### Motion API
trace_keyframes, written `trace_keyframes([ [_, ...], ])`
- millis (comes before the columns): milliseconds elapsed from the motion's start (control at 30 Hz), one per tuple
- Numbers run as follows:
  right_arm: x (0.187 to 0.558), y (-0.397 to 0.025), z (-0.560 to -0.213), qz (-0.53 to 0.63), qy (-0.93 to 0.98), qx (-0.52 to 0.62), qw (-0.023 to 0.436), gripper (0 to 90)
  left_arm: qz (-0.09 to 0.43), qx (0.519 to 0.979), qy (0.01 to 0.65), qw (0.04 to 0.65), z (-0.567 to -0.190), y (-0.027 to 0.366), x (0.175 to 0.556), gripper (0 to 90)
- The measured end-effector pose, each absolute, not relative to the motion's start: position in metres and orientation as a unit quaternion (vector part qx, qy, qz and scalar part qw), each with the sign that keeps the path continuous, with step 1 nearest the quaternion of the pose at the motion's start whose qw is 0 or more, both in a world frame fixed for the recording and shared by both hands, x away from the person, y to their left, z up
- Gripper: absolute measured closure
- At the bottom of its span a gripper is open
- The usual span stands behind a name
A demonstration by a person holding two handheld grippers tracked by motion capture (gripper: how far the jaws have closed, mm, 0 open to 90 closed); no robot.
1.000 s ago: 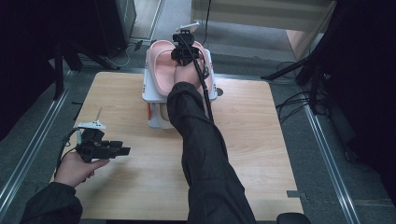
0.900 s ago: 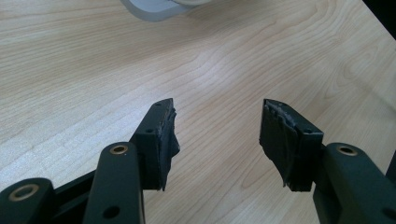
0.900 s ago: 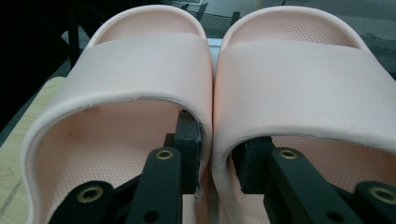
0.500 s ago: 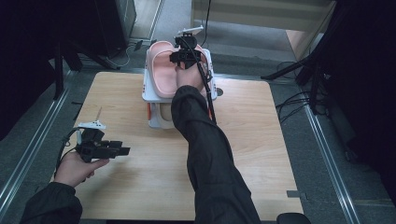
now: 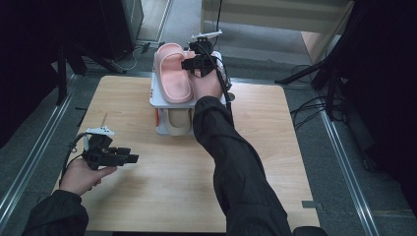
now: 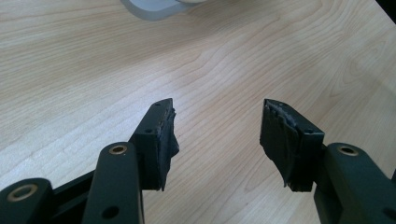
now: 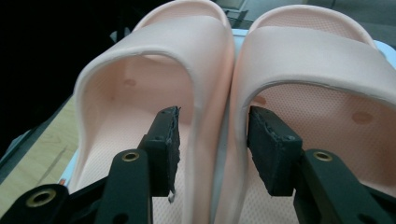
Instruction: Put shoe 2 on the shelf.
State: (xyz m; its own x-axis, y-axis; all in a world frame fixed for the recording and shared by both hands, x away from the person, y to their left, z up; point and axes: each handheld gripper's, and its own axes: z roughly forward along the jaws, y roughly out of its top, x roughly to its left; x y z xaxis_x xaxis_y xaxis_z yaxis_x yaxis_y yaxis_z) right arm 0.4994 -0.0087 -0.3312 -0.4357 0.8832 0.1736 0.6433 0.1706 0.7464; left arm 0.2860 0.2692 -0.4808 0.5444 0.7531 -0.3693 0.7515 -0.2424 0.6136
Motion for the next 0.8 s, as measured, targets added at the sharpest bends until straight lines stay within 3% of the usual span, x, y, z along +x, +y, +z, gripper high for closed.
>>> trace_keyframes([
  [800,0.452,-0.047,-0.333,0.419,0.773,0.466,0.097,58.4,-0.009,0.806,0.454,0.380,-0.482,0.248,0.308,44.3],
])
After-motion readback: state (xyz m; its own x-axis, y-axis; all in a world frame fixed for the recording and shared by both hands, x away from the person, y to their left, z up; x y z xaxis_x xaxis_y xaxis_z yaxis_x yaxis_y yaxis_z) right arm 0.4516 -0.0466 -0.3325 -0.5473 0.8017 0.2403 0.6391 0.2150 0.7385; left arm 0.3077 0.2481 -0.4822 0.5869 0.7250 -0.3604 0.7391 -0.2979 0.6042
